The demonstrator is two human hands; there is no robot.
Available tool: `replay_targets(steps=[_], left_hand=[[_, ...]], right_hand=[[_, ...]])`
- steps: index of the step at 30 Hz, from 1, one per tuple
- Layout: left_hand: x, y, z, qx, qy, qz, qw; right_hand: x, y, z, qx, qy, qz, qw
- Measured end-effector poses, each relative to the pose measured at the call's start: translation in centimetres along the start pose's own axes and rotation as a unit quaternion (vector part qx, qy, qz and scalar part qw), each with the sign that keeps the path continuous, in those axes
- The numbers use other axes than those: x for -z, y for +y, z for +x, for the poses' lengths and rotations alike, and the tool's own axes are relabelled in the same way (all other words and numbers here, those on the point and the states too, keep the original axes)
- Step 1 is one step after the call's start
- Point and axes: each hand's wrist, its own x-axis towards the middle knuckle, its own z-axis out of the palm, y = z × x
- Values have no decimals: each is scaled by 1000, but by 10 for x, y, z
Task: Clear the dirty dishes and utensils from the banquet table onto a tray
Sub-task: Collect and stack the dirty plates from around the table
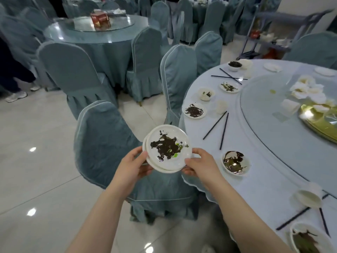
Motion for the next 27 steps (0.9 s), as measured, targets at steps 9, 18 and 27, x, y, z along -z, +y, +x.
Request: replay_targets(steps=[9, 18, 27], left_hand=[[56, 10, 3, 19, -20, -23, 999], [57, 21, 51, 14, 28, -64, 997], [51, 39, 127, 2, 113, -49, 992]], right_hand=[[-54, -3, 7, 28, -10, -23, 999], [-41, 0, 80, -18, 27, -8, 999], [23, 4, 214, -121, 88, 60, 987]])
